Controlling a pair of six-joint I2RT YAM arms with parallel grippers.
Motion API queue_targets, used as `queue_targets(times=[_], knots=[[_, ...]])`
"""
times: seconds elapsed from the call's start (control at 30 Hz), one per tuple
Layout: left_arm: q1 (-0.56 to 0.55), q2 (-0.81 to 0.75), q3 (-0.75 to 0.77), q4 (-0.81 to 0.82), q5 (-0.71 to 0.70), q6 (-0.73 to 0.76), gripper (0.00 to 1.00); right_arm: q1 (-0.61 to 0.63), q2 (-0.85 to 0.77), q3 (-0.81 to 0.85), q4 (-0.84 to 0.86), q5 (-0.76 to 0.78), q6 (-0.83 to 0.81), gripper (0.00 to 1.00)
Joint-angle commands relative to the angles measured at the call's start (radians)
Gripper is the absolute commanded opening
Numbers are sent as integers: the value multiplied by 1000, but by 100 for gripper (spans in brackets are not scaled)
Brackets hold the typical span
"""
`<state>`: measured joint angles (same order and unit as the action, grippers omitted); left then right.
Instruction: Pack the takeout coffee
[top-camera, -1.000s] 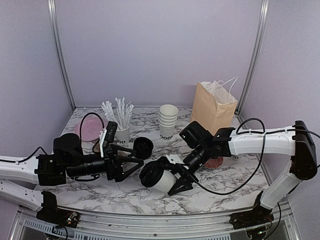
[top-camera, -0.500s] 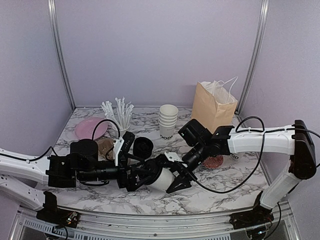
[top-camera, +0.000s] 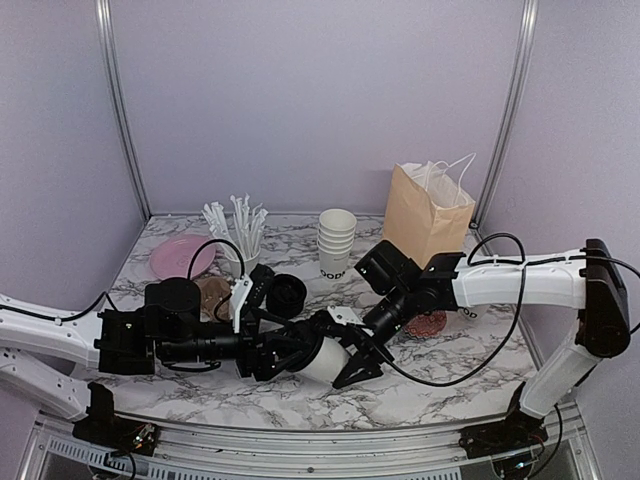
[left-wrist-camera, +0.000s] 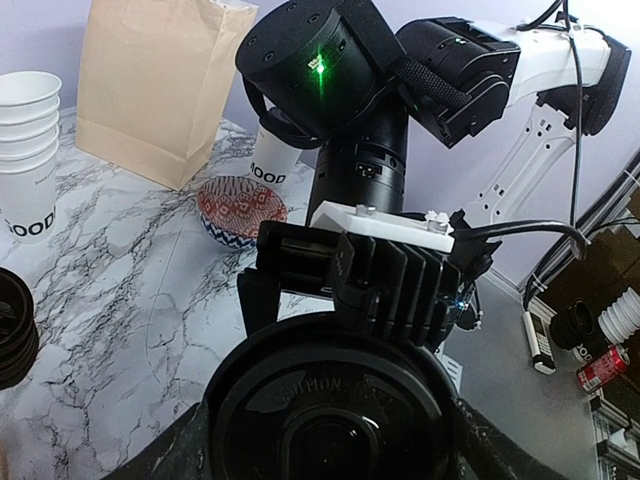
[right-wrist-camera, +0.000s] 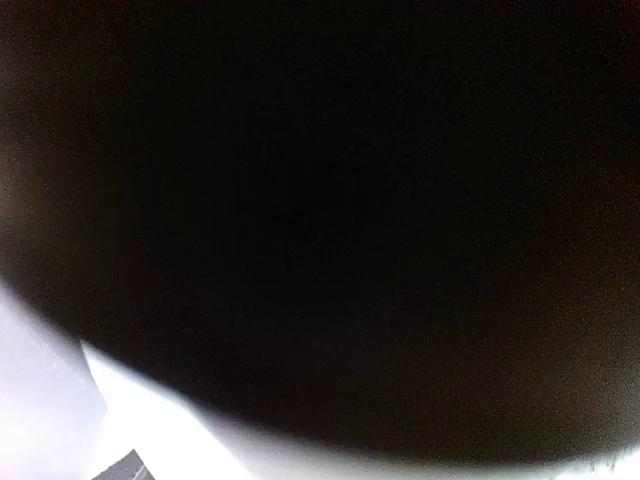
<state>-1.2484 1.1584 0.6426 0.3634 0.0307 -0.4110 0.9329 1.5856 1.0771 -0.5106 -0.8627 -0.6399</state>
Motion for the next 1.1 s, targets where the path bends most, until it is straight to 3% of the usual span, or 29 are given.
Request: queue_targets(times=[0.0,0.13,0.3,0.33,0.4,0.43,0.77,1.07], knots=[[-6,6,38,-49,18,10,77,-4,5,42,27,3,15,71],[-6,11,56,-74,16,21,75,-8,0,34,44,16,20,72],[-5,23,68,-107,6,30,72,-12,4,34,53,22,21,80],[-6,25,69,-111,1,33,72,-13,3,32,55,22,22,83],[-5,23,71,-127,-19,36,71,-19,-2,28,61,26,28,98],[-5,24,77,-141,-25,41,71,-22,-6,27,56,29,28,99],[-6,133,254,-444,-198,155,70,-149,-114,-17,-78,44,-43,99],[-31,363,461,-647,-206,203,70,-300,-134,-52,-126,-85,-26,99]])
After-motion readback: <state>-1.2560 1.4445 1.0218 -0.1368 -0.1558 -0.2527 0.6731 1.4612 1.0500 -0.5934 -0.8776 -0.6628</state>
